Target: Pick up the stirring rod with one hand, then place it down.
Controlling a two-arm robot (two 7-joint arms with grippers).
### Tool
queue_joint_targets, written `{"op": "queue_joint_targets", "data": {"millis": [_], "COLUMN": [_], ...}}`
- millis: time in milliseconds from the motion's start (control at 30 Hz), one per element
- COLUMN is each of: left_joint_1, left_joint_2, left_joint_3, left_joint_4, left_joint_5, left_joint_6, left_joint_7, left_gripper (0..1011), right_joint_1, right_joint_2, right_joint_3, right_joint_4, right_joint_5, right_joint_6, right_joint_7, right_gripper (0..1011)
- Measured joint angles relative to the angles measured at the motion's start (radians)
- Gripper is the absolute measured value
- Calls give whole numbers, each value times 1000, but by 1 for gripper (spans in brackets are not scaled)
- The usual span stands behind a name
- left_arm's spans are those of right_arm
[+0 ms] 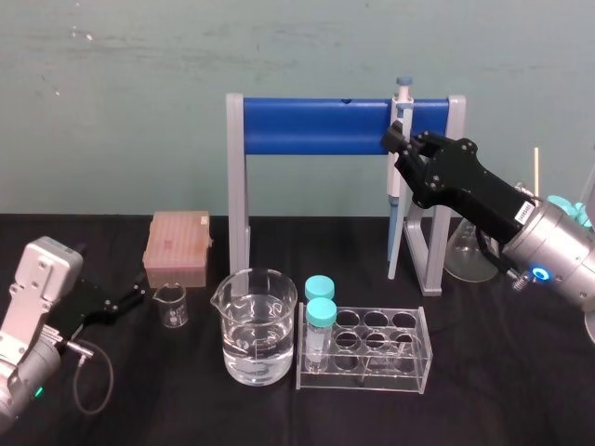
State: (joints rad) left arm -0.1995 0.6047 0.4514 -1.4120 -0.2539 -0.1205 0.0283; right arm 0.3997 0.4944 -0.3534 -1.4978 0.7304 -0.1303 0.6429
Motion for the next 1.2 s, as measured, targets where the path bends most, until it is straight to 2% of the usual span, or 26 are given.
{"op": "queue_joint_targets", "data": {"millis": [367, 567, 933, 1200], "left_joint_1": [0, 0, 0, 0], "left_joint_2": [0, 0, 0, 0], "left_joint_3": [0, 0, 0, 0], "left_joint_4": [0, 0, 0, 0], "left_joint_5": [0, 0, 0, 0], "left_joint_6": [0, 0, 0, 0], "left_joint_7": [0, 0, 0, 0], "left_gripper": [1000, 1000, 1000, 1000], "right_joint_1": [2, 3, -11, -19], "right_joint_2": [1, 2, 4, -19], "right_joint_3": [-3, -5, -28, -37], "right_joint_4": [1, 19, 96, 147], "right_joint_5": [5, 19, 37, 25], "right_joint_6": [2, -9, -78, -147], "right_joint_7": [4, 39, 141, 181], "right_gripper": [70, 70, 70, 70]}}
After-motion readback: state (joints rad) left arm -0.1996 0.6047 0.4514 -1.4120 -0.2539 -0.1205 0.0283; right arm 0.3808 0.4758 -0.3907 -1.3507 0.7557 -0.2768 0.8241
